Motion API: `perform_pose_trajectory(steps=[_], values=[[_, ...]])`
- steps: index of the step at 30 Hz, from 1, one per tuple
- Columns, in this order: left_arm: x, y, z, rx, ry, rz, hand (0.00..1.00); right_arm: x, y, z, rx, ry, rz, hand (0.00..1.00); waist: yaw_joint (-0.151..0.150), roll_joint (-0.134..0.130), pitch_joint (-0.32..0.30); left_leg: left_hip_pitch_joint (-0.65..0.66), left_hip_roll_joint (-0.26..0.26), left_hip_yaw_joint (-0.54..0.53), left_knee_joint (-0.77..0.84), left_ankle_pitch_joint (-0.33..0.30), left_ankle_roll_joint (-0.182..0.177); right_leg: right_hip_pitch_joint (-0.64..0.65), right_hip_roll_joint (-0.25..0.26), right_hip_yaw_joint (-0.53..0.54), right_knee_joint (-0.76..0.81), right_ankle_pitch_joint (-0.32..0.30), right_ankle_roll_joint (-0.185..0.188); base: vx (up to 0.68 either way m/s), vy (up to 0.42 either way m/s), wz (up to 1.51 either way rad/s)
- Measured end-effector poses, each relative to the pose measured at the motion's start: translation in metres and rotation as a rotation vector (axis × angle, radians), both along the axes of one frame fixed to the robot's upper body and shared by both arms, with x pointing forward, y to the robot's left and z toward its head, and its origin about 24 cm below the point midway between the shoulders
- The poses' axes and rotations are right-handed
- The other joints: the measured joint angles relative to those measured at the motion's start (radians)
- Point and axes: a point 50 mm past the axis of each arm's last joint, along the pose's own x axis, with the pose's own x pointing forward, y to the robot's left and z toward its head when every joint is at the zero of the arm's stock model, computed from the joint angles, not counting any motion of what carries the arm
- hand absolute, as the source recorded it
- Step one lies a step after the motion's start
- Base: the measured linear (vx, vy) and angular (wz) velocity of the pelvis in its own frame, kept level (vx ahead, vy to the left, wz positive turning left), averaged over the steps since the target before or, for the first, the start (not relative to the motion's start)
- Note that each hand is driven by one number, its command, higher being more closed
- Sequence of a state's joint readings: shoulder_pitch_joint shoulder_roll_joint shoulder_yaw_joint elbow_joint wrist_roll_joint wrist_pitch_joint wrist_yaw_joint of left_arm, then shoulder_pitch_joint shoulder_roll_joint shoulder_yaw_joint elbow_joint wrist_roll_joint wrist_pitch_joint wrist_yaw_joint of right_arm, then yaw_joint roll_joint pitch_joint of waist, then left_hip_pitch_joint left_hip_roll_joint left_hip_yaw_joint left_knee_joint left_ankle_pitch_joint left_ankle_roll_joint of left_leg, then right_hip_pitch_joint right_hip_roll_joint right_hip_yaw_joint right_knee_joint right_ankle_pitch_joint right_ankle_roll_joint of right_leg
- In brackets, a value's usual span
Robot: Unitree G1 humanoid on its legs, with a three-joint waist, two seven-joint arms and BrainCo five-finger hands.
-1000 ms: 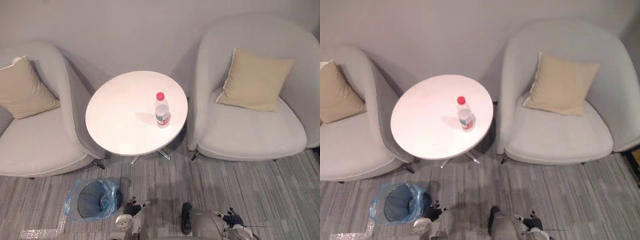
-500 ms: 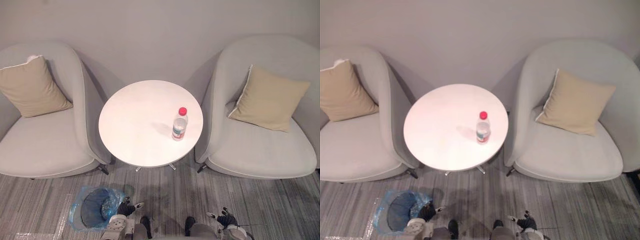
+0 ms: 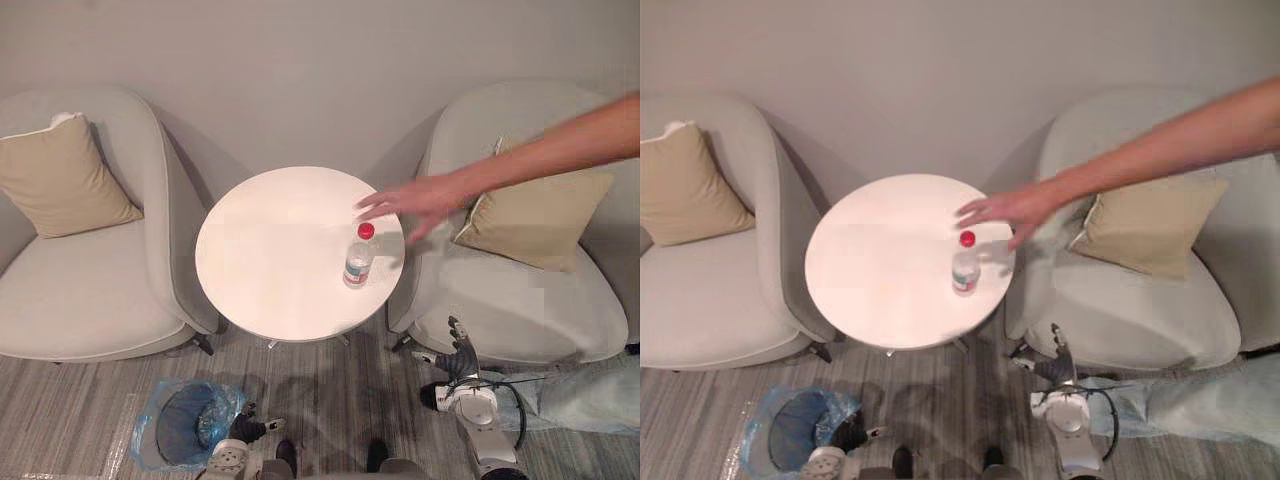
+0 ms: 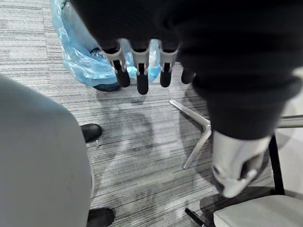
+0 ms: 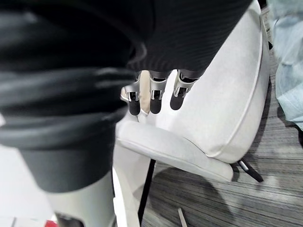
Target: Gather rubbish on tea table into small bin, then transfer packed bag to large trash can.
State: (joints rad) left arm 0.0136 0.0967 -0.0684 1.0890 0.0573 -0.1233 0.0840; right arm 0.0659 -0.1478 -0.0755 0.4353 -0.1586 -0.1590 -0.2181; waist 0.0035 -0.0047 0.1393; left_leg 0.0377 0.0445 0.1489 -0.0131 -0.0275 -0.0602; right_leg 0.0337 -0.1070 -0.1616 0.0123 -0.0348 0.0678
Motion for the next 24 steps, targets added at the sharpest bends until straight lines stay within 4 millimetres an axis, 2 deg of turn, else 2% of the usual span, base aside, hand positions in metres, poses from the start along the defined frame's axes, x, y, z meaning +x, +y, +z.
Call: perform_pose_trajectory(steps=[4,8,11,13,24], values=[[0.0,0.0,0.0,0.0,0.0,-0.002,0.0,0.008,0.001,0.006,-0.004,-0.028,0.006,0.0,-0.001,0.002,0.0,0.0,-0.002,-0.022,-0.037,0.026,-0.001,-0.007,0.001,-0.016,-0.001,0.001,0.0,-0.04,-0.012,0.11],[0.001,-0.001,0.001,-0.001,-0.007,-0.011,0.0,0.04,0.001,0.034,-0.03,-0.149,0.007,0.0,0.003,0.005,0.002,-0.007,-0.005,-0.041,-0.059,0.043,0.0,-0.014,0.001,-0.035,-0.004,0.004,0.001,-0.03,-0.012,0.16],[0.003,-0.004,0.002,-0.002,-0.017,-0.03,0.0,0.055,0.003,0.047,-0.005,-0.205,-0.001,0.0,0.012,0.01,0.005,-0.018,-0.006,-0.055,-0.06,0.044,0.0,-0.014,0.002,-0.048,-0.012,0.005,0.0,0.01,-0.007,0.14],[0.004,-0.006,0.002,-0.006,-0.02,-0.03,0.0,0.06,0.004,0.047,0.008,-0.204,-0.016,0.0,0.012,0.015,0.009,-0.022,-0.007,-0.066,-0.061,0.046,0.001,-0.011,0.002,-0.056,-0.017,0.005,-0.001,0.03,-0.006,0.14],[0.006,-0.006,0.003,-0.008,-0.029,-0.031,0.0,0.059,0.001,0.037,0.046,-0.163,-0.038,0.0,0.015,0.019,0.022,-0.018,-0.007,-0.081,-0.067,0.045,0.001,0.001,0.003,-0.053,-0.021,0.005,-0.002,0.0,0.0,0.04]])
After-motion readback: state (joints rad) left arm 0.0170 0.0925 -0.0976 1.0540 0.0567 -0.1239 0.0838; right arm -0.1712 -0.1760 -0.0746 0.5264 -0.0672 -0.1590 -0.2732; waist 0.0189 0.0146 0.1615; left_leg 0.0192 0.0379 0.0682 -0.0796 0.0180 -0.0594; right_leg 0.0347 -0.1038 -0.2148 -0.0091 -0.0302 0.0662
